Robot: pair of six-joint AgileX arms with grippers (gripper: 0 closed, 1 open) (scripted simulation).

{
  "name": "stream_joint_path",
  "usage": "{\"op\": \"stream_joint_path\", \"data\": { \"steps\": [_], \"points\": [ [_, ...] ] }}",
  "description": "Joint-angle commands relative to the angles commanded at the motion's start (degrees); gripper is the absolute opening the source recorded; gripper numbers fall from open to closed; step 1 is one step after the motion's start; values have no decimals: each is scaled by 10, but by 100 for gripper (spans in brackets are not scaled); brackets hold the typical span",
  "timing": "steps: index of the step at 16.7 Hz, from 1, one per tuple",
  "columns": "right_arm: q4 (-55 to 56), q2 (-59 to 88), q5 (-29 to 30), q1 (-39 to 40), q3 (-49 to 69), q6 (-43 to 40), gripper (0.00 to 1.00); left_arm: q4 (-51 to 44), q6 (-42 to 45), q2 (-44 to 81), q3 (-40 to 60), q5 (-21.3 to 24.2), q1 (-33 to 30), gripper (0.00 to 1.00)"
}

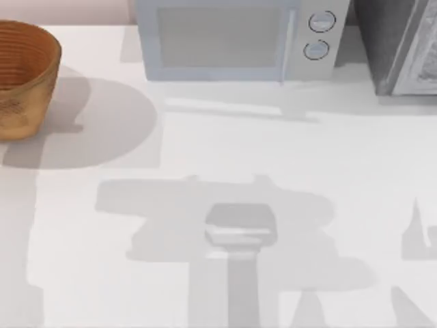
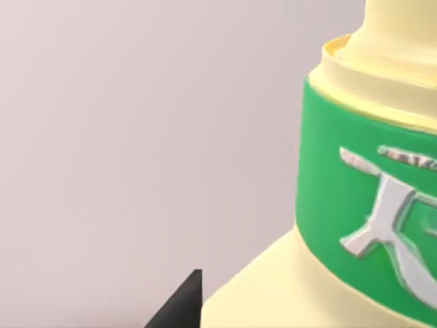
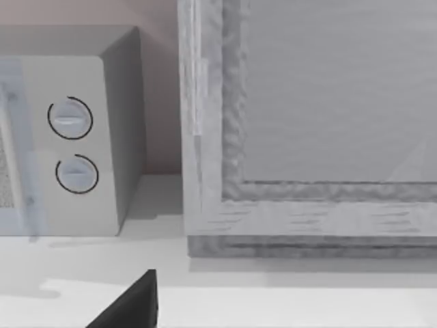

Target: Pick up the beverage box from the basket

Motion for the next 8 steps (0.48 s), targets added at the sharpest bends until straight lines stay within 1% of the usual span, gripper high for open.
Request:
{"op": "stream_joint_path", "data": {
  "steps": [5, 8],
  "points": [
    [0, 0, 0, 0, 0, 0, 100, -89, -1, -312, -183, -42, -38, 0],
    [0, 0, 0, 0, 0, 0, 100, -142, -3, -472, -288, -65, -60, 0]
  ]
}}
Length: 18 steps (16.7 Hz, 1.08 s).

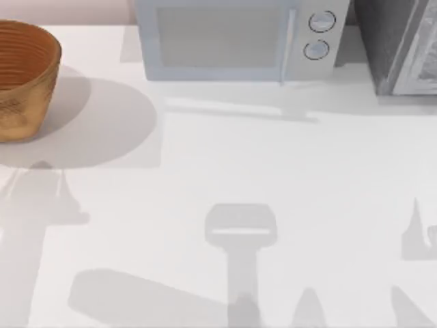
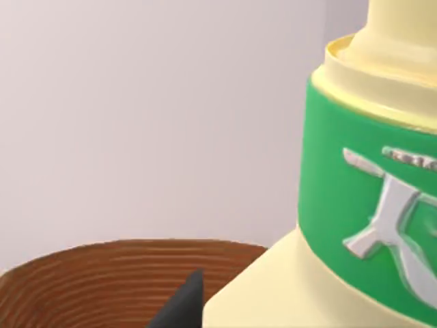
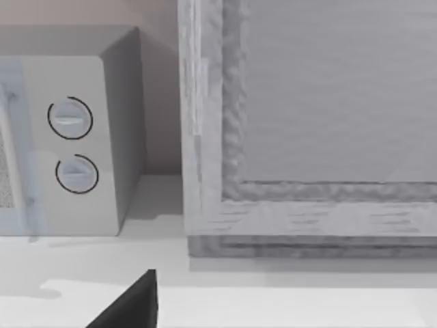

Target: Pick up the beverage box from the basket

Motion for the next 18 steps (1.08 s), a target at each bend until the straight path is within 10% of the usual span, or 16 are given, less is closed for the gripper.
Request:
{"op": "stream_joint_path", "data": {
  "steps": [13, 18],
  "points": [
    [0, 0, 0, 0, 0, 0, 100, -70, -3, -158, -144, -37, -32, 0],
    [0, 0, 0, 0, 0, 0, 100, -1, -2, -52, -120, -126, -91, 0]
  ]
}}
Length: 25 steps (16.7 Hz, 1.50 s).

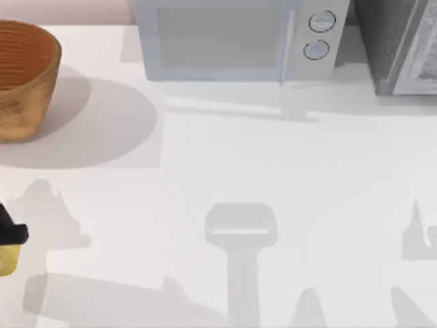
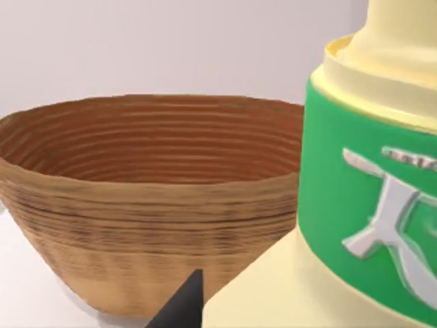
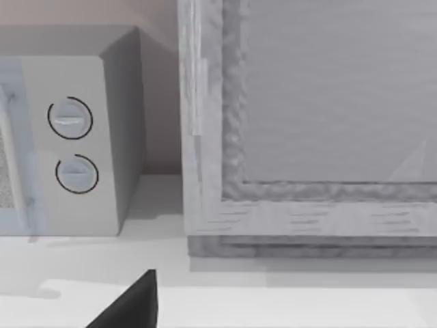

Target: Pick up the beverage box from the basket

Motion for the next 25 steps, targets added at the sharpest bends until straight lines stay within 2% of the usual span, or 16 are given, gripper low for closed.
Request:
{"op": "stream_joint_path", "data": {
  "steps": [4, 12, 16, 18, 20, 25],
  "points": [
    [0, 0, 0, 0, 0, 0, 100, 111, 7, 144, 47, -129, -78, 0],
    [0, 0, 0, 0, 0, 0, 100, 372, 18, 492, 157, -433, -234, 0],
    [0, 0, 0, 0, 0, 0, 100, 473, 21, 632, 198, -554, -285, 0],
    [0, 0, 0, 0, 0, 0, 100, 506, 21, 678, 211, -593, -300, 0],
    [0, 0, 0, 0, 0, 0, 100, 523, 22, 700, 217, -614, -308, 0],
    [0, 0, 0, 0, 0, 0, 100, 523, 22, 701, 215, -615, -306, 0]
  ]
}}
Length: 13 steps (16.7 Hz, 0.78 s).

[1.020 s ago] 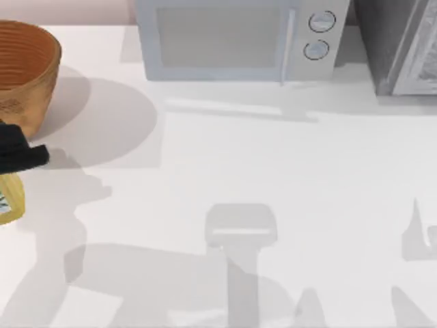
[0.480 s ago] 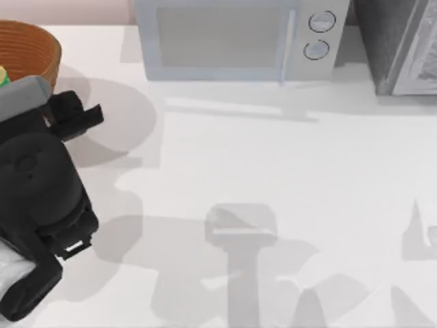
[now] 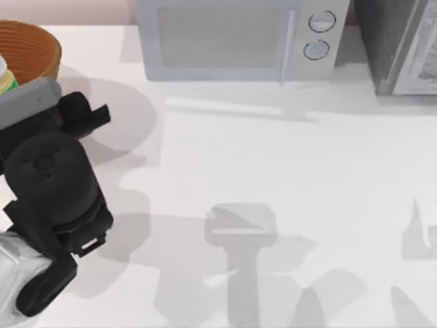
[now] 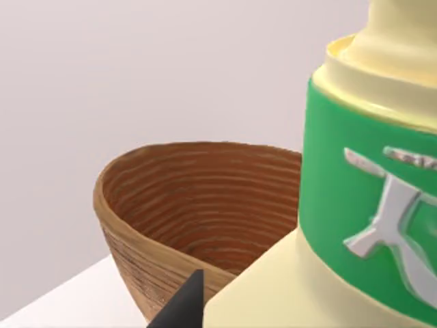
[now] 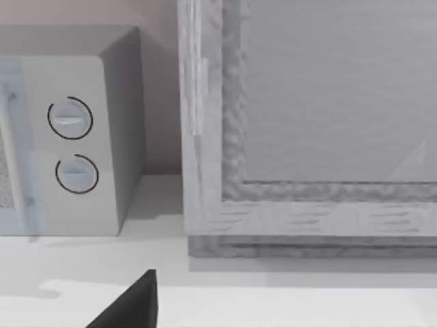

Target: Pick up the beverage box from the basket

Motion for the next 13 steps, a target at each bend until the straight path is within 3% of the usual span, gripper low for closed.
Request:
{"op": "stream_joint_path", "data": {
  "steps": [13],
  "points": [
    [0, 0, 0, 0, 0, 0, 100, 172, -8, 173, -4, 93, 89, 0]
  ]
}}
